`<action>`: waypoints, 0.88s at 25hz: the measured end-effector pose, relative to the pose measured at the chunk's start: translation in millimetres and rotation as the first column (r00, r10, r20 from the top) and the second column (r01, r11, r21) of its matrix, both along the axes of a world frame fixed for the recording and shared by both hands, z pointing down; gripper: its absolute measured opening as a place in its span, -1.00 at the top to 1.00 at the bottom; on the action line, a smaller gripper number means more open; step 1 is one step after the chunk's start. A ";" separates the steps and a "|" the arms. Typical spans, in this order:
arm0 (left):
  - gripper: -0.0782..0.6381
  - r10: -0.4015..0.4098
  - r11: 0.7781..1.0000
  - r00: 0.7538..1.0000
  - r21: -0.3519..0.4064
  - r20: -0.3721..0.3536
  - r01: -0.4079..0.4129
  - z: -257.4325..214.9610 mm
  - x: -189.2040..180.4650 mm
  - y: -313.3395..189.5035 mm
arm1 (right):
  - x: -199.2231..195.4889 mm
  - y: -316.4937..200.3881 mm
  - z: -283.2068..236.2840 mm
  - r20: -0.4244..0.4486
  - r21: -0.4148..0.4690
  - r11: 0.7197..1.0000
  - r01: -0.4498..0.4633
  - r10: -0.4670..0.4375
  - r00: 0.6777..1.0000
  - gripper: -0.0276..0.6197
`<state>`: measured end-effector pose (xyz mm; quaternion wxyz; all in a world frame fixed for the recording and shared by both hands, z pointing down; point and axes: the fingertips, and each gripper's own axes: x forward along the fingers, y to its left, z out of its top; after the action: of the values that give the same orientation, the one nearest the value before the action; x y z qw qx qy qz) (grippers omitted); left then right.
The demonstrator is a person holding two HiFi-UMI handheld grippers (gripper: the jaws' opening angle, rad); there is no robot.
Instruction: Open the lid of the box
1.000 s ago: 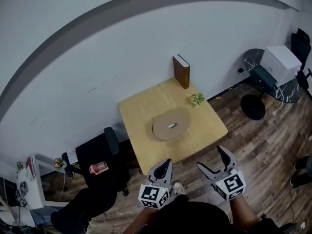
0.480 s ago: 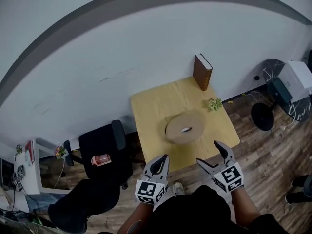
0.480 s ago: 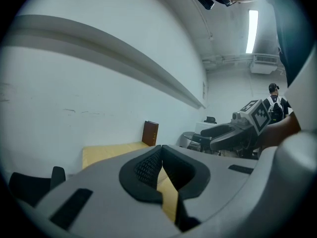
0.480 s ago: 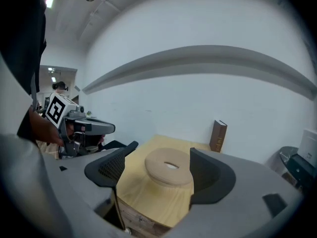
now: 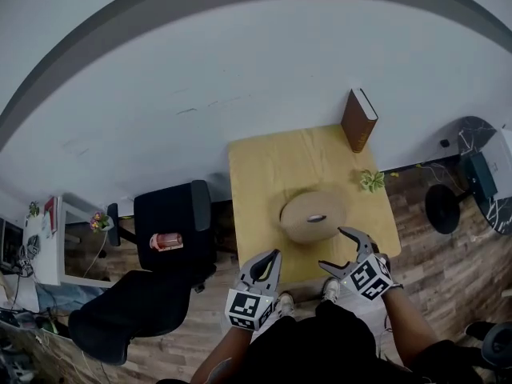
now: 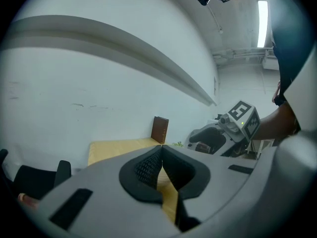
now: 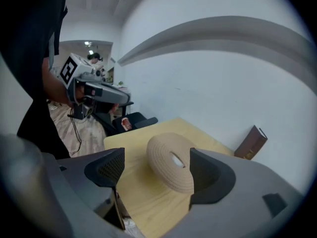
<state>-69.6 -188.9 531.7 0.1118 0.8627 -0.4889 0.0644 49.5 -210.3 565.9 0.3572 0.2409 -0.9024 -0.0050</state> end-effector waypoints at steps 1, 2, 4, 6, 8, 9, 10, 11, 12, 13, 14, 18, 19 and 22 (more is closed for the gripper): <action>0.73 -0.004 1.000 1.000 -0.001 0.006 0.004 1.3 1.6 -1.6 | -1.5 -3.0 8.1 -0.029 -0.015 0.999 0.042 -0.042 0.999 -0.37; 0.73 -0.007 1.000 1.000 -0.004 0.014 0.007 3.2 2.8 -2.3 | -2.8 -5.5 17.2 -0.060 -0.031 0.996 0.086 -0.088 0.994 -0.40; 0.73 -0.037 0.999 0.999 -0.024 0.020 0.037 7.0 0.3 -3.3 | -4.3 -8.8 35.7 -0.129 -0.062 0.981 0.183 -0.189 0.973 -0.42; 0.73 -0.087 0.995 0.996 -0.053 0.017 0.088 10.9 -6.7 -4.0 | -6.0 -11.1 52.4 -0.191 -0.092 0.957 0.275 -0.288 0.938 -0.42; 0.73 -0.116 0.990 0.993 -0.072 0.029 0.117 17.8 -12.6 -3.1 | -8.6 -15.4 68.3 -0.234 -0.117 0.933 0.340 -0.358 0.904 -0.42; 0.73 -0.127 0.988 0.991 -0.086 0.035 0.130 22.1 -15.0 -2.2 | -10.0 -19.1 75.8 -0.248 -0.128 0.925 0.356 -0.378 0.892 -0.44; 0.73 -0.140 0.985 0.989 -0.101 0.038 0.143 26.6 -17.2 -1.2 | -11.4 -23.7 82.7 -0.258 -0.141 0.921 0.364 -0.389 0.884 -0.44; 0.73 -0.153 0.981 0.987 -0.113 0.037 0.157 31.2 -19.1 -0.2 | -12.9 -28.8 88.8 -0.266 -0.154 0.918 0.366 -0.396 0.879 -0.44; 0.73 -0.169 0.977 0.985 -0.123 0.034 0.172 35.4 -20.8 0.4 | -14.8 -33.9 94.1 -0.272 -0.167 0.915 0.368 -0.402 0.874 -0.46; 0.73 -0.185 0.973 0.982 -0.132 0.030 0.187 38.5 -22.0 0.7 | -17.0 -38.3 98.7 -0.279 -0.179 0.910 0.373 -0.411 0.868 -0.47; 0.73 -0.197 0.970 0.980 -0.138 0.029 0.199 40.7 -22.5 0.8 | -19.0 -41.7 103.1 -0.289 -0.192 0.904 0.382 -0.424 0.858 -0.47; 0.73 -0.217 0.961 0.976 -0.167 0.028 0.219 49.4 -20.8 7.6 | -23.1 -47.4 122.5 -0.364 -0.238 0.863 0.445 -0.504 0.783 -0.44; 0.73 -0.220 0.958 0.975 -0.179 0.029 0.222 53.0 -21.1 11.8 | -23.2 -46.8 127.0 -0.386 -0.249 0.849 0.466 -0.528 0.756 -0.43; 0.73 -0.242 0.947 0.970 -0.209 0.034 0.244 63.4 -25.1 24.2 | -25.0 -43.0 136.7 -0.429 -0.290 0.812 0.507 -0.584 0.689 -0.42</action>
<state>-94.8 -164.7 595.1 0.2083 0.7789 -0.5821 0.1051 24.5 -253.2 702.6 0.5766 -0.0757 -0.8065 -0.1062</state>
